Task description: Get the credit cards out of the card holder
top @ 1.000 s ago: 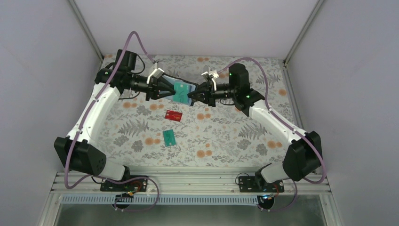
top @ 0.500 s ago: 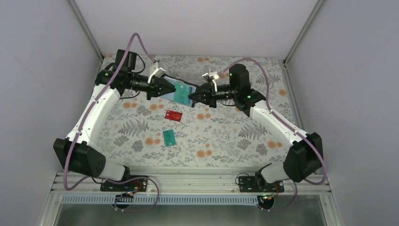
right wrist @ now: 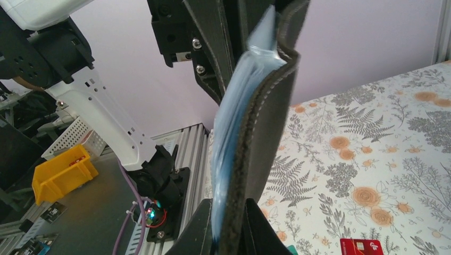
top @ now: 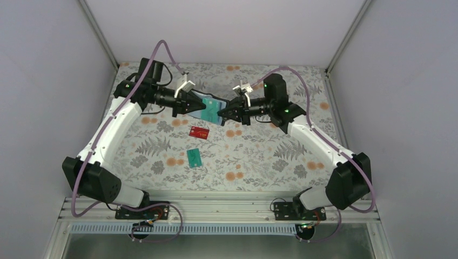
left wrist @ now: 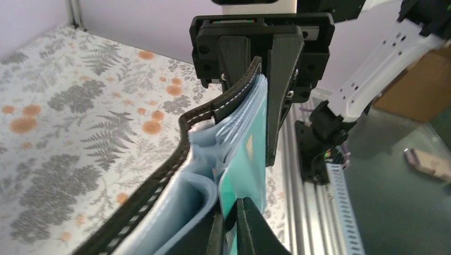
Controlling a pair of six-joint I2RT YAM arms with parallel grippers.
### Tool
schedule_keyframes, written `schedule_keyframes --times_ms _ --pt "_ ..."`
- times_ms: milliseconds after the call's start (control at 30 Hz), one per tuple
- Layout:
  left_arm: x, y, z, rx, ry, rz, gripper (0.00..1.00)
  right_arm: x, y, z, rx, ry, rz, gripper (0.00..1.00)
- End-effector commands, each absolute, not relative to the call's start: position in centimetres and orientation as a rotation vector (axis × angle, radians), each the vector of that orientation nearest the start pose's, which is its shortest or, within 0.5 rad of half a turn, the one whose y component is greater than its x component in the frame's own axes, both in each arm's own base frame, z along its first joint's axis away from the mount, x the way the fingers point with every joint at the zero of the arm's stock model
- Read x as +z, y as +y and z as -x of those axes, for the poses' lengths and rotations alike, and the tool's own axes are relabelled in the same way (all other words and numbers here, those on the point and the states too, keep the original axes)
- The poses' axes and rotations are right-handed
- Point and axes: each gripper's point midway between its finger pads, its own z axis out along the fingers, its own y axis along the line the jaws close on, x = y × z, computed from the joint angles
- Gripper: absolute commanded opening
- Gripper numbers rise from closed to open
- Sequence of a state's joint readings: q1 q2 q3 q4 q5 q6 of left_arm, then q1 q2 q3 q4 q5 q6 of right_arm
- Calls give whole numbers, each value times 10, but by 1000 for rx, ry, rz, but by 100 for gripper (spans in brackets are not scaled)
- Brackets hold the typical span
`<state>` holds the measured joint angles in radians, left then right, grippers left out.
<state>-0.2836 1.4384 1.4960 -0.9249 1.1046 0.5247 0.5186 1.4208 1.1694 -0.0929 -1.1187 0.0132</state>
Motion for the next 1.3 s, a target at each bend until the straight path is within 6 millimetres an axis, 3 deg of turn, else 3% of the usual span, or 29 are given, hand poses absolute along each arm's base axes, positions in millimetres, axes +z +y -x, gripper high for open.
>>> schedule_keyframes --times_ms 0,133,433,800,900,1033,1167,1267 --pt "341 -246 -260 -1207 1645 -1305 3 365 318 -219 1414 1318 1320 4" --pt "345 -242 -252 -1190 1625 -1334 2 362 312 -228 1365 1344 1286 4" --pt "340 -210 -272 -1080 1697 -1236 2 337 278 -276 1285 1543 1074 4" --pt "322 -183 -290 -971 1773 -1187 2 330 245 -300 1242 1627 927 4" --pt "287 -183 -289 -739 1852 -1324 2 330 242 -305 1222 1648 903 4" --pt "204 -188 -254 -419 1954 -1773 2 331 241 -304 1217 1650 904 4" --pt "127 -165 -228 -70 2076 -2171 2 328 240 -306 1203 1667 895 4" --pt "98 -158 -202 65 2026 -2446 2 325 239 -308 1197 1685 884 4"
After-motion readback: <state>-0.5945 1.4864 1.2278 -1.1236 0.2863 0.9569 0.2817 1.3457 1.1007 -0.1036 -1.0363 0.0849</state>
